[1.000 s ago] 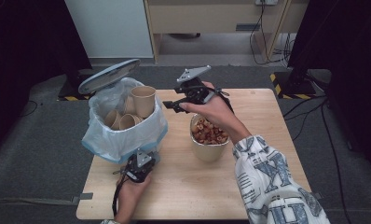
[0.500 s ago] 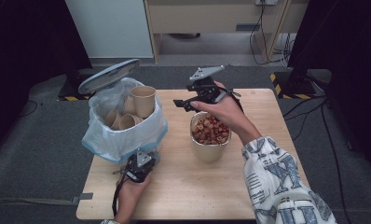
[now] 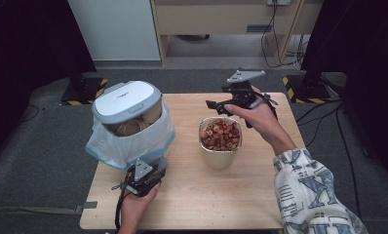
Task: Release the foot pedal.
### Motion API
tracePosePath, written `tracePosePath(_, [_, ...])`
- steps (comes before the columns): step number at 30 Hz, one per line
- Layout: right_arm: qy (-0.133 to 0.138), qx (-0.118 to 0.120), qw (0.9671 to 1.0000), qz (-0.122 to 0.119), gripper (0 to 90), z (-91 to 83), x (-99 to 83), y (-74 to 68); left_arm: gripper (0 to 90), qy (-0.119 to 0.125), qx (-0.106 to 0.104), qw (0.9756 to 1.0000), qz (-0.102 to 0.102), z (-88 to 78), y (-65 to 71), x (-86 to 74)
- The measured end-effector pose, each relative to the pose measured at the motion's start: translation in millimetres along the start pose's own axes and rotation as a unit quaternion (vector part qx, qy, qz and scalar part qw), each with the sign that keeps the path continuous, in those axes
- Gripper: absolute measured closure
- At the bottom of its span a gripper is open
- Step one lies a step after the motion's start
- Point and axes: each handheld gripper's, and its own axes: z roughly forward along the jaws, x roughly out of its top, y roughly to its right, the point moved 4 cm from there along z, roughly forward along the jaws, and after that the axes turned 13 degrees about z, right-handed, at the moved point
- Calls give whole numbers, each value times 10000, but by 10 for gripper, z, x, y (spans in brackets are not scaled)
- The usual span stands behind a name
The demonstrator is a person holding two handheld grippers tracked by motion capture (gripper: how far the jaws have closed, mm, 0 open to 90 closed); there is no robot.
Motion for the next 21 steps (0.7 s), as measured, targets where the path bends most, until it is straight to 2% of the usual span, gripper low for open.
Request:
tracePosePath(5, [199, -455, 9985, 217, 87, -186, -157, 243, 596, -13, -7, 10000, -74, 0, -26, -11])
tracePosePath(8, [320, -699, 9963, 393, 81, -289, -297, 402, 589, 13, 17, 10000, -87, -3, -29, -8])
tracePosePath(13, [466, -1045, 9911, 678, 81, -424, -547, 621, 567, -27, 38, 10000, -70, 2, -32, -11])
tracePosePath(18, [453, -1339, 9864, 842, 74, -514, -830, 749, 542, -38, 37, 10000, -68, 11, -34, -14])
tracePosePath(21, [526, -1510, 9820, 1002, 73, -588, -1022, 801, 526, -37, 40, 10000, -64, 10, -35, -14])
